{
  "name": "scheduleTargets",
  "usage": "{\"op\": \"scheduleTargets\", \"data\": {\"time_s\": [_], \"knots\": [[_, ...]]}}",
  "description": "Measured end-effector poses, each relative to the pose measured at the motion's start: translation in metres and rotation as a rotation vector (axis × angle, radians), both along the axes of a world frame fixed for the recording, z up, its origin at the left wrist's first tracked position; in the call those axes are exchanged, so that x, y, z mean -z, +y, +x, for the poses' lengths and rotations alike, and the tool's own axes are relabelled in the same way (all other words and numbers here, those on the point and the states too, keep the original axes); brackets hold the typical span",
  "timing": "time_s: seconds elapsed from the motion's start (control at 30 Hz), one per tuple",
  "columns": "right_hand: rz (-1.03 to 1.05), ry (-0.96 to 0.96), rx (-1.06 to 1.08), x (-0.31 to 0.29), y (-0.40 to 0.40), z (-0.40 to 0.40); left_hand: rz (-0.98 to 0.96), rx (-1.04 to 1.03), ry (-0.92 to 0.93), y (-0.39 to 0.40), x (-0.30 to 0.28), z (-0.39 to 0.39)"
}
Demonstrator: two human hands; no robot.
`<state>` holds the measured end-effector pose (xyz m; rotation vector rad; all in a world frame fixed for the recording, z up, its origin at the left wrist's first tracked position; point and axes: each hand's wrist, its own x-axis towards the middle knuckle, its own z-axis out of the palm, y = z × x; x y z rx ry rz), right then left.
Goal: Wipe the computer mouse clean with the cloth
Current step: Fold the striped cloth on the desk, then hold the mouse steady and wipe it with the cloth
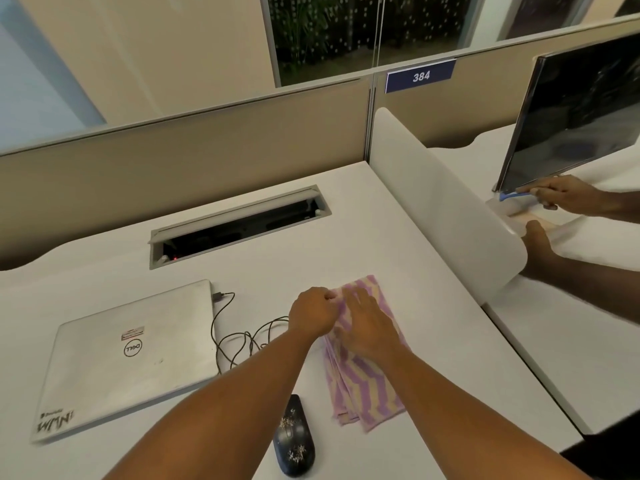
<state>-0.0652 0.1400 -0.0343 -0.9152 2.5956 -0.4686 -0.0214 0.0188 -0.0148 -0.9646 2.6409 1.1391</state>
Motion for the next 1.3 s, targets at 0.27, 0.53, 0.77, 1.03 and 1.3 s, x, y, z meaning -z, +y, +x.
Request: {"op": "scheduleTargets", "data": {"time_s": [0.27,0.53,0.77,1.03,1.3], "knots": [[-0.158,0.018,0.033,-0.003,-0.005,-0.008,0.518,-0.201,0.151,0.0,-0.023,0.006],[-0.363,0.055,-0.009,-0.028,0.013,0.013,0.601,-0.384,0.27,0.001,-0.04,0.029],[-0.436,0.101,-0.241,-0.04,0.027,0.036,0.471,-0.453,0.279,0.001,-0.029,0.07],[-0.264,0.162,-0.296,-0.026,0.027,0.066,0.195,-0.435,0.286,0.003,-0.031,0.151],[-0.172,0.081,-0.287,-0.017,0.014,0.095,0.054,-0.219,0.128,0.009,-0.008,0.23]]}}
